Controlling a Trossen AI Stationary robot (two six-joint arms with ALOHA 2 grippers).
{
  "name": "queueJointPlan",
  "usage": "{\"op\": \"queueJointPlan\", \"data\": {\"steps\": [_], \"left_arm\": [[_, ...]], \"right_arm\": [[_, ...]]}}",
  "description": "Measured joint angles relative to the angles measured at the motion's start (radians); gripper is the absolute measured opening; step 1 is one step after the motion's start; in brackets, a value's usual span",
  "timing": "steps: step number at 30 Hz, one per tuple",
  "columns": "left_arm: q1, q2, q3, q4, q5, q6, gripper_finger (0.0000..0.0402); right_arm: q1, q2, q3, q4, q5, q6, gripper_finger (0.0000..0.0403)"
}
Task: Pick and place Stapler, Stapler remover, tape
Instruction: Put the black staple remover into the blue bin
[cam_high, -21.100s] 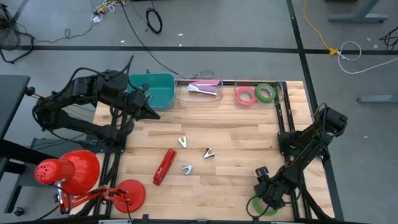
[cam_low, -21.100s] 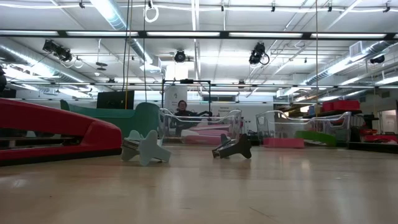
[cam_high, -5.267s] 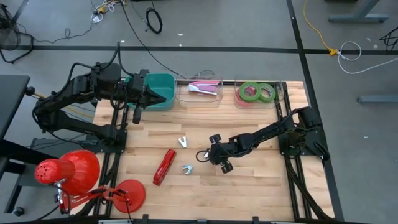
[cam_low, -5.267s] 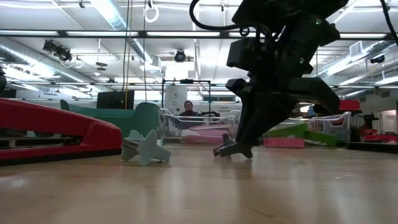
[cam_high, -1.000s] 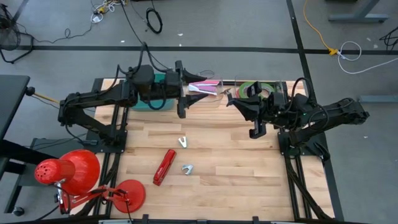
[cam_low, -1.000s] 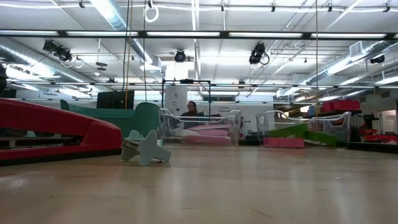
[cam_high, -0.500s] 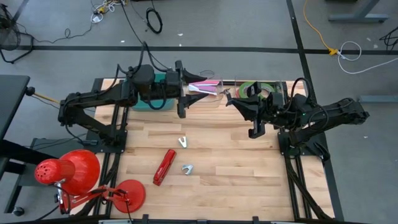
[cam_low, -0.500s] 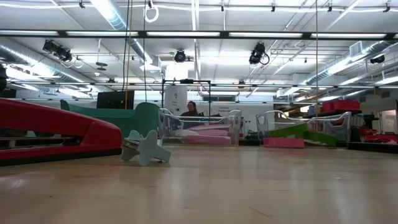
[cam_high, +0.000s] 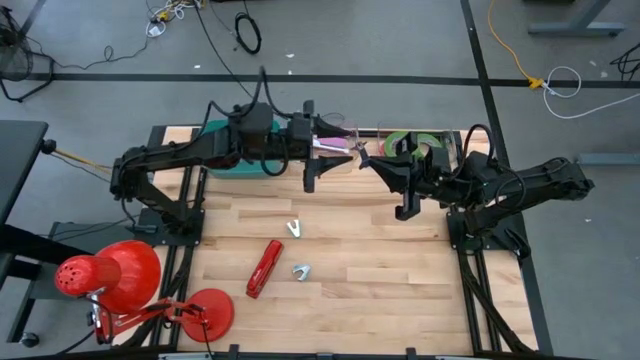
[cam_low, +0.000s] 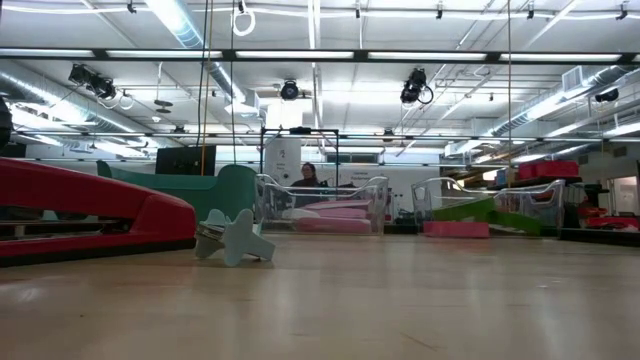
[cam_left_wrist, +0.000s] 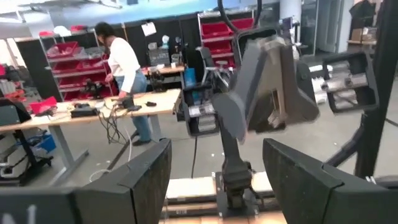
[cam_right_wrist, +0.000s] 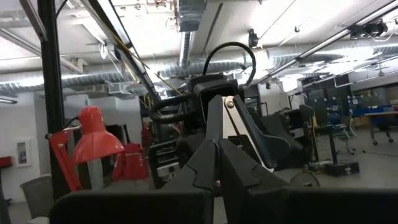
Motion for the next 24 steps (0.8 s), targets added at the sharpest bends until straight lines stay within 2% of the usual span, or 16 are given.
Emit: {"op": "queueJointPlan", "data": {"steps": [6,10,24], "left_arm": [[0.000,0.019,0.016,0.000,0.031,-0.001,0.0254],[-0.005,0.021,0.016,-0.001,0.032,-0.001,0.0247],[-0.006,0.020,0.016,-0.022,0.028,0.008,0.0154]], "right_arm": [[0.000,0.000,0.000,-0.026,0.053,0.000,0.0013],[0.000,0.000,0.000,-0.029,0.053,0.000,0.0013],[0.000,0.000,0.000,-0.036,0.053,0.000,0.0013]]}}
